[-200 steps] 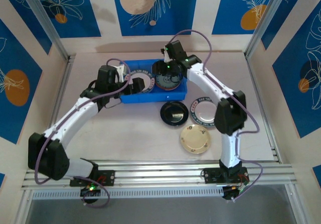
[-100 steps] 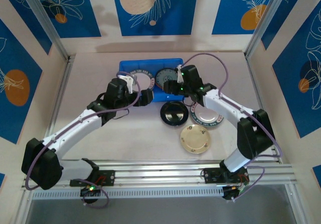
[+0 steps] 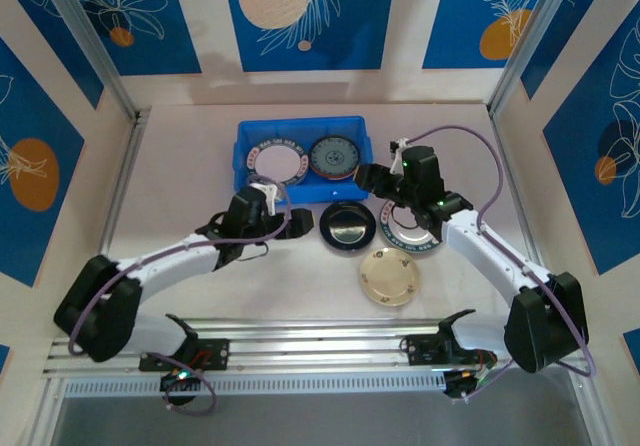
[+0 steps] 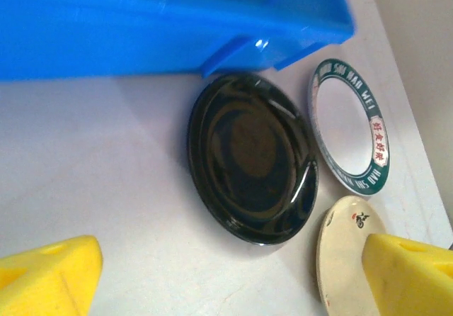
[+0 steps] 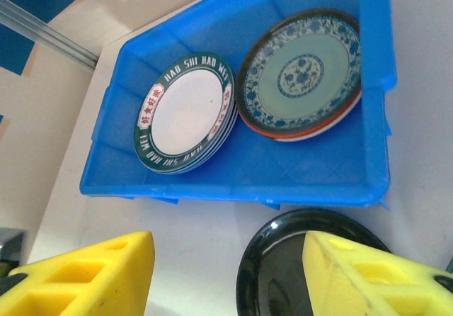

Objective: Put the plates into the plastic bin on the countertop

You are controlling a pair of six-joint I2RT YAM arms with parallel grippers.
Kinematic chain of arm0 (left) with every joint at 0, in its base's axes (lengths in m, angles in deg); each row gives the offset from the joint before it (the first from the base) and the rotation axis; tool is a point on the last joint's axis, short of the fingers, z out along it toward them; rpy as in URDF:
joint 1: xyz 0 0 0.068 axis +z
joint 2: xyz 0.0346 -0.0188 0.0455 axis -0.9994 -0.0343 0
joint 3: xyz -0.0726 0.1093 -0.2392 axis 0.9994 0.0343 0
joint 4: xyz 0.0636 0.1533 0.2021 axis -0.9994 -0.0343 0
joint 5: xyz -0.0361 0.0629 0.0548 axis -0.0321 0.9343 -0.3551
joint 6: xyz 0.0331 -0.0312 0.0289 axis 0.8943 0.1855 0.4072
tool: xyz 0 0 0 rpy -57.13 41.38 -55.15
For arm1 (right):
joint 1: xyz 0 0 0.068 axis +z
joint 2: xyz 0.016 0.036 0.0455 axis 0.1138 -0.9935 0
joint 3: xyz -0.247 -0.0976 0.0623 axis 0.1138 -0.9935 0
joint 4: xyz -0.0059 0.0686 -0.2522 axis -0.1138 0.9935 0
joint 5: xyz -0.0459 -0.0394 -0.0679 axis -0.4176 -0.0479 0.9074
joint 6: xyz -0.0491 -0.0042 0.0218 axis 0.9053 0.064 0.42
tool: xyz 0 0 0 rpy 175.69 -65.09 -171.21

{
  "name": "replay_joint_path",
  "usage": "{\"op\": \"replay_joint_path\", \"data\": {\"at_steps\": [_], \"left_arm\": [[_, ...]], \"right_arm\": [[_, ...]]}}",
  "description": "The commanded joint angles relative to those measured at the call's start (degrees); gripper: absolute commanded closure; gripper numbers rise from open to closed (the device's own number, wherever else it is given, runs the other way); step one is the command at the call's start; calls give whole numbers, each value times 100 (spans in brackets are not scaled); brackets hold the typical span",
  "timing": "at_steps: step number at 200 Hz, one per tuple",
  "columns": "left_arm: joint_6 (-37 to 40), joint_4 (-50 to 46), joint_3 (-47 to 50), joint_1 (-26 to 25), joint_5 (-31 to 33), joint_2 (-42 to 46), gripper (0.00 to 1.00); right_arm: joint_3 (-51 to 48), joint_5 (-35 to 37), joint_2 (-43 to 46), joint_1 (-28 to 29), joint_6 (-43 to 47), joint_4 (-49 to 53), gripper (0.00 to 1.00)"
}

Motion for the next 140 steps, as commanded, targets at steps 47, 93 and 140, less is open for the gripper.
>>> {"op": "replay_joint_path", "data": {"at_steps": [47, 93, 140], "left_arm": [[-1161, 1705, -47, -157, -480, -1288, 27], [-1293, 1644, -379, -205, -682, -1824, 47], [-1364, 1525, -612, -253, -762, -2184, 58]], "right_arm": [[-389, -788, 197, -390, -672, -110, 46], [-477, -1003, 227, -588, -720, -152, 47], [-524, -1126, 233, -738, -722, -205, 48]]}}
